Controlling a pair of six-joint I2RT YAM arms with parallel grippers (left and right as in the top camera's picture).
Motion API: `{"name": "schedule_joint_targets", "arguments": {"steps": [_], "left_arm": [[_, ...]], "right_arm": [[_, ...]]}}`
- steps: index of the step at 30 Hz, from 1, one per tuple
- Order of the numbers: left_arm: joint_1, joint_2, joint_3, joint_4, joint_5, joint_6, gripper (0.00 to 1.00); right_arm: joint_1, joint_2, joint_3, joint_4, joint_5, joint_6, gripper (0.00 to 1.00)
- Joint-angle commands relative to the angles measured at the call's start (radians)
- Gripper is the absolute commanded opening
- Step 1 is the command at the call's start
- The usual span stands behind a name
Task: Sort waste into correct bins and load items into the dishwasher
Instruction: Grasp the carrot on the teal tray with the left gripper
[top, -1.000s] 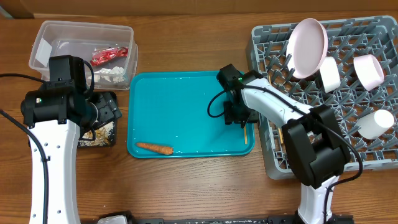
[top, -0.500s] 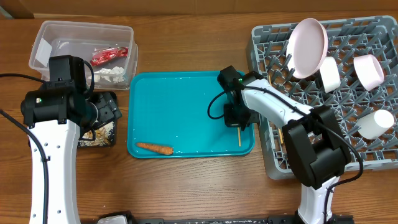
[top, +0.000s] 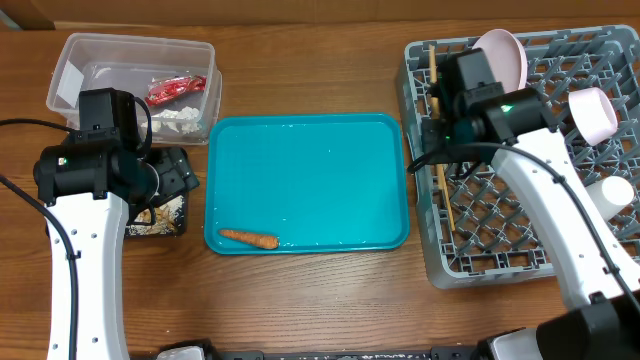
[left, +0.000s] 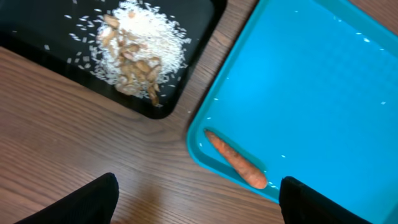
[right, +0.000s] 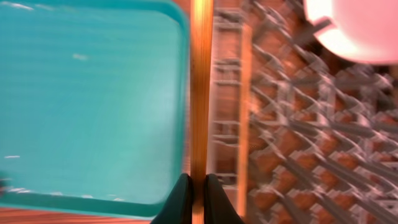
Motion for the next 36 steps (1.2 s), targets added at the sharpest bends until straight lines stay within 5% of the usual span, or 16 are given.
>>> {"name": "schedule_joint_targets", "arguments": {"steps": [1, 10, 12, 20, 23, 26, 36], "left_arm": [[-0.002, 0.0, -0.007, 0.006, 0.064, -0.015, 0.85], [-0.002, 0.01, -0.152, 0.08, 0.185, -0.061, 0.85], [-0.002, 0.01, -0.212, 0.123, 0.208, -0.081, 0.85], [-0.002, 0.01, -0.309, 0.188, 0.227, -0.111, 0.85], [-0.015, 0.01, -0.309, 0.192, 0.226, -0.146, 0.85], [-0.074, 0.01, -0.318, 0.226, 0.219, -0.211, 0.85], [-0.316, 0.011, -0.393, 0.323, 0.124, -0.582, 0.93]], "right_arm": [[-0.068, 0.019, -0.098, 0.015, 0.006, -0.064, 0.04], [-0.077, 0.019, -0.286, 0.129, -0.01, -0.068, 0.05], [-0.077, 0.019, -0.286, 0.139, -0.01, -0.068, 0.17], [-0.077, -0.035, -0.192, 0.148, -0.034, -0.03, 0.34], [-0.079, -0.101, -0.127, 0.149, -0.048, -0.03, 0.49], [-0.09, -0.174, -0.102, 0.142, -0.047, -0.03, 0.64], [-0.109, -0.198, -0.105, 0.043, -0.048, -0.03, 0.66]]}}
